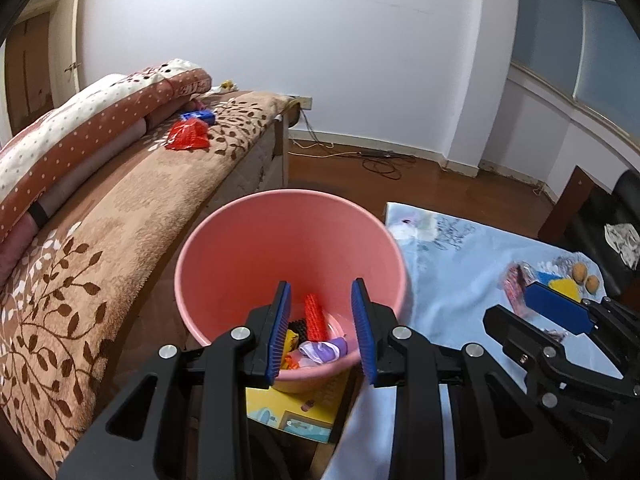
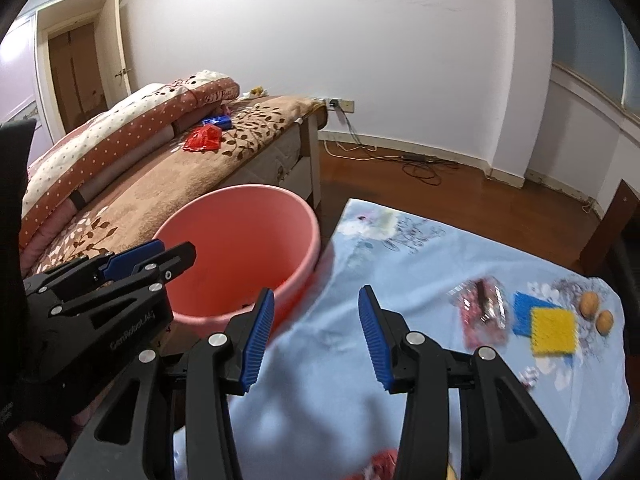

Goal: Collect trash
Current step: 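Move both grippers back over the table toward the remaining trash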

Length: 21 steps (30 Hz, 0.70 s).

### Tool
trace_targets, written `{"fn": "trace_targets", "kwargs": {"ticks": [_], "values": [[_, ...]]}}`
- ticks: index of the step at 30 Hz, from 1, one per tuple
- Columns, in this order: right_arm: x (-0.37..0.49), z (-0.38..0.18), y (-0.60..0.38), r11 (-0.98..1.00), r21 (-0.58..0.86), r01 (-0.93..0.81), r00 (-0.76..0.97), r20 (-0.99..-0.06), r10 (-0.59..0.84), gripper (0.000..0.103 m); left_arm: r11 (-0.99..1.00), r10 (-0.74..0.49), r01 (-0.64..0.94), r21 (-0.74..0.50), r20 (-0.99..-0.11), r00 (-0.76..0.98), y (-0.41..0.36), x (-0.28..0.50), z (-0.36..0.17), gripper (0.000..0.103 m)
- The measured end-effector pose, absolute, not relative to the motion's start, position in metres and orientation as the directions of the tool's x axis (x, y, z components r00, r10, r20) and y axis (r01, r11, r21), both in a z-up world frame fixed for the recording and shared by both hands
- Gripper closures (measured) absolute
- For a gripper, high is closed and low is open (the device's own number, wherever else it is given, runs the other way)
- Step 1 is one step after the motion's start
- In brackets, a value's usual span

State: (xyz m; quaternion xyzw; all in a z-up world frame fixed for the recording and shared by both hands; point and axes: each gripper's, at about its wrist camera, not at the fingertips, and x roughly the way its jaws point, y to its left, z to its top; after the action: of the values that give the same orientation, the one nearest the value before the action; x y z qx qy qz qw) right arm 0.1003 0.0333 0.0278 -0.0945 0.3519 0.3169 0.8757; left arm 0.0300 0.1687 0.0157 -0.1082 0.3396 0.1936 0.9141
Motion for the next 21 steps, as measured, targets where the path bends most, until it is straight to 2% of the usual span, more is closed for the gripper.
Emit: {"fn": "trace_targets", "kwargs": {"ticks": [21], "values": [[0.071, 0.012, -0.075, 0.869, 0.050, -0.492, 0.628, -0.671, 0.394, 0.059, 0.948, 0.240, -0.319, -0.001, -0.659, 0.713, 0.099, 0.030, 0.016, 0.072]]}}
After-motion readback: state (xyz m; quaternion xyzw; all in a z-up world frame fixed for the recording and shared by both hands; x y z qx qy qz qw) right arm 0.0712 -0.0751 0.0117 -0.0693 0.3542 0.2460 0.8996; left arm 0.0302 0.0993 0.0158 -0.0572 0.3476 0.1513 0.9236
